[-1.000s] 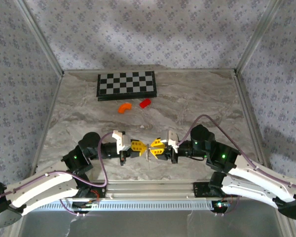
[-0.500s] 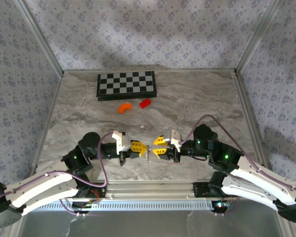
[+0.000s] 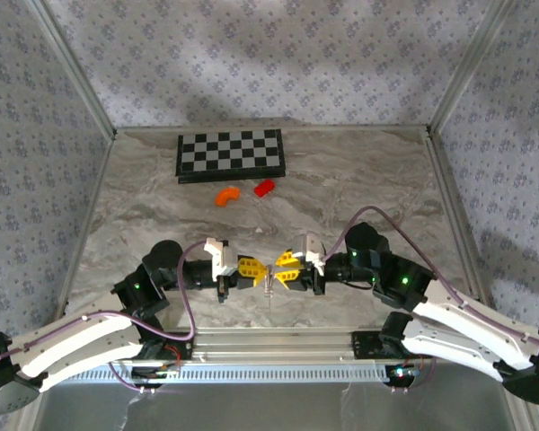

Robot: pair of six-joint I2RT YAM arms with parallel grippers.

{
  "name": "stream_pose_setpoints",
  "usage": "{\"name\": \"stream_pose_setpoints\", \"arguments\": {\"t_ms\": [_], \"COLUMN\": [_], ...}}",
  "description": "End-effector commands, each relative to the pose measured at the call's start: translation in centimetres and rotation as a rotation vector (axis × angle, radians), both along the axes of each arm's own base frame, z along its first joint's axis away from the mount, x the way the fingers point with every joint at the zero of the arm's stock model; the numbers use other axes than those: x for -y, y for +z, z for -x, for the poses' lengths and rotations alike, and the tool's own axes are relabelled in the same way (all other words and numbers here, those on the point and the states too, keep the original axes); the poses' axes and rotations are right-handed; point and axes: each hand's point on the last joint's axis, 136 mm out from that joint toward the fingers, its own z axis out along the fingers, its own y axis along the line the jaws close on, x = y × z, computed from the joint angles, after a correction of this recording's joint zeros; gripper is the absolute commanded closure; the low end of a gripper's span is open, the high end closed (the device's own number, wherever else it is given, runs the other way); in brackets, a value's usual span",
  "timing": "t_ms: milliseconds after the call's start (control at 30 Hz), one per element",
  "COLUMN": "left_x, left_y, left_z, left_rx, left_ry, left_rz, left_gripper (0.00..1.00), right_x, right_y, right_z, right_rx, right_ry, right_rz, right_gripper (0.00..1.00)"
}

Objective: Put the keys on the keyring

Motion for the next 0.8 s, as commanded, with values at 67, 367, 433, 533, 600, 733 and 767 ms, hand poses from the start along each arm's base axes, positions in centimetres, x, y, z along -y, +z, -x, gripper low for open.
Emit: {"name": "stream_pose_setpoints", "arguments": {"t_ms": [67,367,433,533,600,733,767], "left_x": [-0.1,-0.2,-0.2,-0.2,-0.2,-0.3,-0.5], "left_y": [2.5,2.4,2.3,2.3,2.2,1.3,0.9], "left_z": [0.6,0.6,0.6,0.5,0.4,-1.2,-1.6], "left_rx": [0.027,0.025,0.023,0.023,0.024,0.018,0.014], "left_ry": [-0.026,-0.024,-0.023,-0.018,-0.011,0.078,0.107], "left_rz": [0.062,0.06,0.058,0.057,0.052,-0.014,-0.043], "left_gripper": [1.0,1.0,1.0,1.0,1.0,1.0,0.96], "right_x": [-0.6,-0.8,-0.8,-0.8,-0.8,-0.4,-0.4], "right_y": [1.3,1.5,1.5,1.2,1.2,0.9,0.8], "right_z": [0.6,0.6,0.5,0.4,0.4,-0.1,-0.3], "right_rx": [0.029,0.033,0.036,0.038,0.043,0.051,0.048], "right_ry": [0.051,0.053,0.047,0.043,0.042,0.013,-0.001], "right_rz": [-0.045,-0.055,-0.052,-0.043,-0.033,0.039,0.068], "right_gripper": [0.72,0.79,0.86,0.95,0.99,1.0,1.0]}}
